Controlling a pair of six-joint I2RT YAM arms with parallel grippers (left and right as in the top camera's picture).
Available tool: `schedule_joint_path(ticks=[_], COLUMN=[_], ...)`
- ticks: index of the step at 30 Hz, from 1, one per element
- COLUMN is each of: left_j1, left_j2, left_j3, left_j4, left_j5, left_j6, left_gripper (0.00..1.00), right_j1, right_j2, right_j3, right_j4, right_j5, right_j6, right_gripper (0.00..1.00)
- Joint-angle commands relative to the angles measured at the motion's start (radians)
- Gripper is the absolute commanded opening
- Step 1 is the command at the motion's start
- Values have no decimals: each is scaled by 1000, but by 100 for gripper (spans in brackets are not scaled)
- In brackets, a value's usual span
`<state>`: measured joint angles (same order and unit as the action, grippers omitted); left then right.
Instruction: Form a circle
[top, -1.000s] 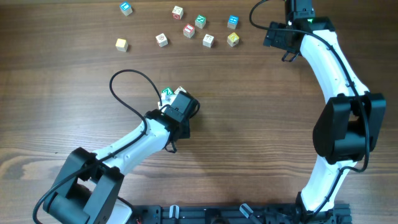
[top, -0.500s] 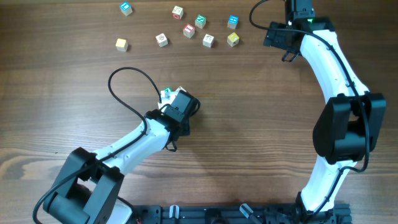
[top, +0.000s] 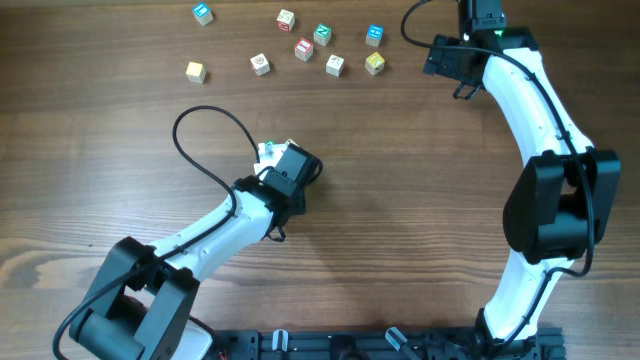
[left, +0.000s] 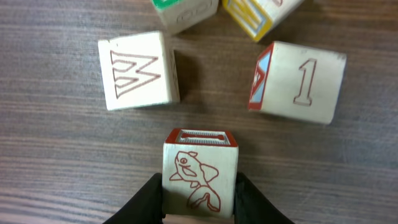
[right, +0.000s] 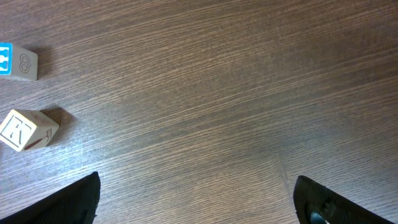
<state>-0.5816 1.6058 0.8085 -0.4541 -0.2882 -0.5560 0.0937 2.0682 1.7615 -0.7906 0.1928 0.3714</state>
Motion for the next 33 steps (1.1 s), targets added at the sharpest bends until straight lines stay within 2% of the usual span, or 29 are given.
schedule_joint_path(ticks=[1,14,18,20,23,27,33], left_j1=[-1,-1,-1,-1,-1,-1,-1], left_j2=[10,12,12,12,12,12,13], left_j3=[-7,-8,-8,-8,-8,-10,-10], left_j4=[26,24,24,24,24,25,24], left_j5=[-31,-8,-8,-8,-8,-8,-8], left_j6=[1,1,1,1,1,1,2], left_gripper=[32,35,41,49,46,32,33], right_j1=[1,1,1,1,1,1,1], right_j2=[-10,-10,-10,-10,-10,-10,-10], right_j3=[15,15,14,15,15,15,14], right_j4=[2,2,2,2,2,2,2], right_j5=[20,20,20,20,20,21,20], right_j6=[-5,-4,-5,-5,-5,-5,-5], right_gripper=[100,100,99,100,100,100,100])
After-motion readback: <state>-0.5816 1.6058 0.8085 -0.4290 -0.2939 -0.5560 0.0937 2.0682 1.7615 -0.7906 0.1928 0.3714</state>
